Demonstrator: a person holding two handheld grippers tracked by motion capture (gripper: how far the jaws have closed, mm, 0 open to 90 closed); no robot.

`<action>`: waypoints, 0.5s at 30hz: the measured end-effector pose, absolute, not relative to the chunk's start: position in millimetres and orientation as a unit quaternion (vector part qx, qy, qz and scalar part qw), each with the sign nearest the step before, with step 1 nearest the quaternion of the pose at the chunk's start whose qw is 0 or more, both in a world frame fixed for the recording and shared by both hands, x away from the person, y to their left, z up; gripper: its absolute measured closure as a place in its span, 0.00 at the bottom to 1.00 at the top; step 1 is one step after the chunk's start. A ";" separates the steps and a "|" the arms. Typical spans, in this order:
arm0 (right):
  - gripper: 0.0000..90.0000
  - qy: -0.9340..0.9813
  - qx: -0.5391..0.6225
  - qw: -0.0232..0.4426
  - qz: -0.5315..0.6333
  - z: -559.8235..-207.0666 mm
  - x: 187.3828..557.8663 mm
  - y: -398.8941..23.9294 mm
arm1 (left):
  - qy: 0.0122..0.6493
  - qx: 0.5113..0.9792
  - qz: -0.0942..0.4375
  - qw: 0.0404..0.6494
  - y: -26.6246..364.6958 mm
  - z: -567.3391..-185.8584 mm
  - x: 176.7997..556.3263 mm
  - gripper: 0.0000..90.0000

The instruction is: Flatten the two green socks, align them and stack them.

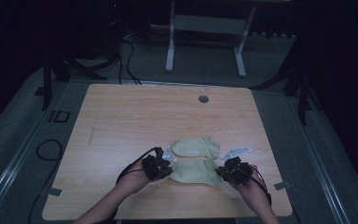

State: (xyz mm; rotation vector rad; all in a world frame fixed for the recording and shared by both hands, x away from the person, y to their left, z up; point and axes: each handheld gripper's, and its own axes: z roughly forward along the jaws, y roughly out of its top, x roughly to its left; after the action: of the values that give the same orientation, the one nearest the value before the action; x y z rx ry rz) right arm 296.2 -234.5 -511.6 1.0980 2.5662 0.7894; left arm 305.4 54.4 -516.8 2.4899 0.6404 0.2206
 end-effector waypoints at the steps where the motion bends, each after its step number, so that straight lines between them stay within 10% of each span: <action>1: 0.93 0.877 0.376 0.123 0.274 -507.3 296.8 -234.7 | 0.239 0.926 0.084 0.279 55.2 -513.3 306.6 0.97; 15: 0.93 0.856 0.392 0.151 0.300 -456.0 338.3 -239.7 | 0.254 0.920 0.110 0.278 52.1 -467.5 346.1 0.97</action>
State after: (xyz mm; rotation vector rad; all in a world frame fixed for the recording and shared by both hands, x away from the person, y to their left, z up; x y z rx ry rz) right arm 338.3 -239.7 -456.0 1.1260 2.4584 0.8612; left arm 346.1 52.1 -467.5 2.4677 0.6829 0.2954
